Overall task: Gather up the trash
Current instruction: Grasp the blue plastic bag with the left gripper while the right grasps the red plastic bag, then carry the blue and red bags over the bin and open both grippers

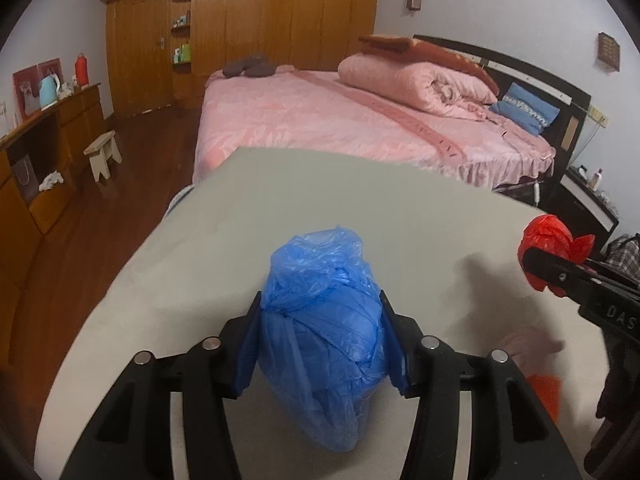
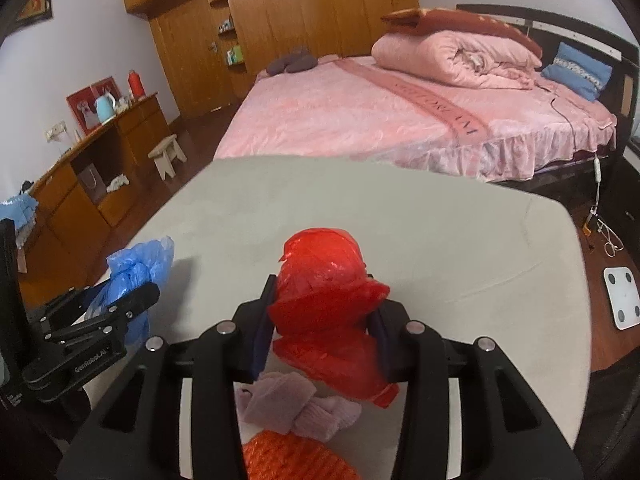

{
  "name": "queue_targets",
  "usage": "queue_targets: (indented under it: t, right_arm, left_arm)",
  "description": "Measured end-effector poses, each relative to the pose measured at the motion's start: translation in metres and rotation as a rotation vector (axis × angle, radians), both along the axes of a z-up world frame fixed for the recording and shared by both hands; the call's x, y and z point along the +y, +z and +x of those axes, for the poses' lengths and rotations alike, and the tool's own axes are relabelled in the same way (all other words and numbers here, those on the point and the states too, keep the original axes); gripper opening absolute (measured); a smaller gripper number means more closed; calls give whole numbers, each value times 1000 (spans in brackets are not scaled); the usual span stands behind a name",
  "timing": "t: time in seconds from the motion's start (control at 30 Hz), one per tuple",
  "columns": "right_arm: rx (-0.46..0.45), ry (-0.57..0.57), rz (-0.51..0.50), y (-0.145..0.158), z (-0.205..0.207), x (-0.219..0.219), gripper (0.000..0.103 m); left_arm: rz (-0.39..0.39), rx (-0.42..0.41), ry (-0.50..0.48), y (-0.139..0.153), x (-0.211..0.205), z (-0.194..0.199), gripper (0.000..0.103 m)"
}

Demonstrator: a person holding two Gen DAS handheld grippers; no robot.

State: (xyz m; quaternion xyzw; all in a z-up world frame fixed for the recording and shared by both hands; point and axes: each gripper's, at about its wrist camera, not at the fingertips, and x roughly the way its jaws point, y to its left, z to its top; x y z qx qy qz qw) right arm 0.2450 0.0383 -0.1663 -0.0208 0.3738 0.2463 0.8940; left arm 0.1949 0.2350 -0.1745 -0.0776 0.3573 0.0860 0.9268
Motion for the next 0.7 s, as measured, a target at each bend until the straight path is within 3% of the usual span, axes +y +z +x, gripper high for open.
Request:
queue_targets:
  t: [0.3, 0.7]
  right_arm:
    - [-27, -38, 40, 23, -29, -39, 41]
    - [-89, -93, 54, 62, -90, -101, 42]
  left_arm:
    - [37, -60, -61, 37, -42, -19, 52]
    - [23, -116, -126, 71, -102, -62, 52]
